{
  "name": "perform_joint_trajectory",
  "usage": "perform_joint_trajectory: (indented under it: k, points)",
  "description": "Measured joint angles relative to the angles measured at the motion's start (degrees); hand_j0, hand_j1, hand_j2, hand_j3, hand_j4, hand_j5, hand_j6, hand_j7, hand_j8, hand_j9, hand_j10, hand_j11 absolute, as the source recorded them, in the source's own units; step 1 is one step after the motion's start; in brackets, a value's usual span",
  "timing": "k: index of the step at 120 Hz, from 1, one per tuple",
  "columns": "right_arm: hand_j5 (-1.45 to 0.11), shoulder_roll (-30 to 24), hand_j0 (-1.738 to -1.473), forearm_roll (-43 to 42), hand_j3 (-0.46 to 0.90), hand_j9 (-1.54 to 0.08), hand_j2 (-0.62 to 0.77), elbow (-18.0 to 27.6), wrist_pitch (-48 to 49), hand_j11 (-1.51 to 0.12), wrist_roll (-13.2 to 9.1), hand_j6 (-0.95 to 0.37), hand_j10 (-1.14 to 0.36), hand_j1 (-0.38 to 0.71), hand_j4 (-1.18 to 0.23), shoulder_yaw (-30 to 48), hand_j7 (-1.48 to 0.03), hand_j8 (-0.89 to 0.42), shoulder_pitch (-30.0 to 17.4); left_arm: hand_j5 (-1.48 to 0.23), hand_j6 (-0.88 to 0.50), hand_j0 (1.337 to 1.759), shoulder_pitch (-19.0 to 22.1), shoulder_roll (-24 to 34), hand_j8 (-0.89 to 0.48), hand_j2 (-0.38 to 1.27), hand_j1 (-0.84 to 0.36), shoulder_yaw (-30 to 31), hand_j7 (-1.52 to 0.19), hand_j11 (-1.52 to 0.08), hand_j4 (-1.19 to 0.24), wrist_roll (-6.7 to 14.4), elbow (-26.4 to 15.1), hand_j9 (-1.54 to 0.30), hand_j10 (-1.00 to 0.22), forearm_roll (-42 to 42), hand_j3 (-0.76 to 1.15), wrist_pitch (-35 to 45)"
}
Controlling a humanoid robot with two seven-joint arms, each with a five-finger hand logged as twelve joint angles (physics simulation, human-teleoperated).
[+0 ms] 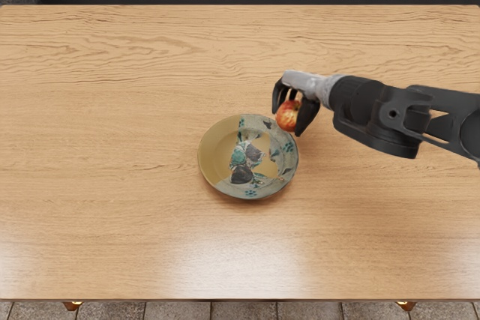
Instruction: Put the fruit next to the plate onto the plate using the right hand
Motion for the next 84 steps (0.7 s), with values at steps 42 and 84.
perform_joint_trajectory:
  k: [42,84]
  points:
    - [-1.05,1.71,-1.658,0.08,0.0,-1.05,0.24,5.48,1.83,-1.07,0.04,-0.43,-0.55,0.24,-0.68,1.19,-0.95,-0.32,-0.68,0.0,0.0,1.658,0.0,0.0,0.0,0.0,0.35,0.01,0.0,0.0,0.0,0.0,-0.02,0.0,0.0,0.0,0.0,0.0]
    - [-1.02,2.27,-1.656,-0.16,0.0,-1.04,0.18,5.55,1.92,-1.06,0.04,-0.46,-0.58,0.2,-0.69,0.2,-0.95,-0.36,-3.22,0.0,0.0,1.658,0.0,0.0,0.0,0.0,0.35,0.02,0.0,0.0,0.0,0.03,-0.01,0.0,0.0,0.0,0.0,0.0]
